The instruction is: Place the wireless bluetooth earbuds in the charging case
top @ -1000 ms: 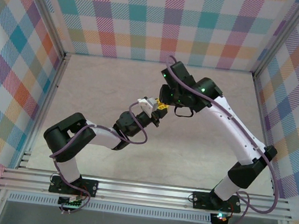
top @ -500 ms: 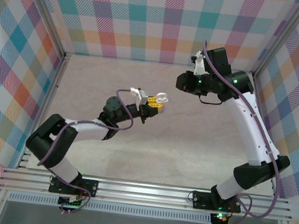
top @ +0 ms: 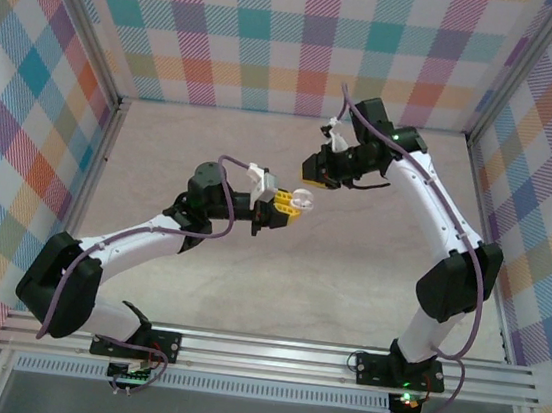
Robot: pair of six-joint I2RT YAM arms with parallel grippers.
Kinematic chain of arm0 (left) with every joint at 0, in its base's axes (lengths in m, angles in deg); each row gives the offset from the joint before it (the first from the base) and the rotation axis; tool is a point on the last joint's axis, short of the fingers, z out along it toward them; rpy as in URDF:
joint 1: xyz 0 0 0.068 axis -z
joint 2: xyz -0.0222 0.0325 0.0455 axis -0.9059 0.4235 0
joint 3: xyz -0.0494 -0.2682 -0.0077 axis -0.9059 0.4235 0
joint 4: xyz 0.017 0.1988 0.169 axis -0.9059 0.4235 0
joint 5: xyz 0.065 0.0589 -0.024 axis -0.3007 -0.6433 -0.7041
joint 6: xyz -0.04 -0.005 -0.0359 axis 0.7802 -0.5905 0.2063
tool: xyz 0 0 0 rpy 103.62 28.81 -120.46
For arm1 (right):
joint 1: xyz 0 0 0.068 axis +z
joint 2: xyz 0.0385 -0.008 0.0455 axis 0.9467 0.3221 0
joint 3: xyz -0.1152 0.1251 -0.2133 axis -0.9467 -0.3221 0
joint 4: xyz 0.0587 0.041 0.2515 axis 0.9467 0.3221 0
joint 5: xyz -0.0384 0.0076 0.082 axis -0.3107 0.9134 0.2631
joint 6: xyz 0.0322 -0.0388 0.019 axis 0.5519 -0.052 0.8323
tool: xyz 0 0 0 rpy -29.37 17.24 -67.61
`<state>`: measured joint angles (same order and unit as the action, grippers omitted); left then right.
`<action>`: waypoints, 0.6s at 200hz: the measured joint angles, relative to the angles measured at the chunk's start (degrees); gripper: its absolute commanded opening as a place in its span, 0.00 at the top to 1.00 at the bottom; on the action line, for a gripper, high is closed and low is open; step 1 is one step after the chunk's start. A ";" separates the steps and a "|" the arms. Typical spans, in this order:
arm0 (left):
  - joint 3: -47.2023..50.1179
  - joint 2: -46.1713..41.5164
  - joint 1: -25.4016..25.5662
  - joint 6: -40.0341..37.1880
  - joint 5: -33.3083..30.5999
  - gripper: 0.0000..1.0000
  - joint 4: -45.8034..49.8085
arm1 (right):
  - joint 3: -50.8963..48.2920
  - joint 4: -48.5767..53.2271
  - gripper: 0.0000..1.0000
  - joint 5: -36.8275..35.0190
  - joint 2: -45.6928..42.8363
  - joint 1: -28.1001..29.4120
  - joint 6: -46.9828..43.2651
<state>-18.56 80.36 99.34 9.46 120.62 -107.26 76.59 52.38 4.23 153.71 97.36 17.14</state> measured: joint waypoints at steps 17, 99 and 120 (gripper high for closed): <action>0.00 -0.02 0.02 -0.02 -0.55 1.00 0.81 | -0.70 -0.50 0.79 1.20 -0.39 1.18 0.00; 0.42 -0.11 0.15 1.88 -6.58 1.00 0.61 | -3.93 -0.70 0.79 2.12 -6.12 2.62 0.66; 0.46 -0.11 0.33 2.89 -7.41 1.00 0.39 | -4.31 -1.11 0.78 2.03 -7.74 2.82 0.72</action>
<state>-18.10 80.25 99.66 12.35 113.21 -106.86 72.28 51.27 6.26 145.98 100.18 17.86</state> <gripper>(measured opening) 0.193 0.216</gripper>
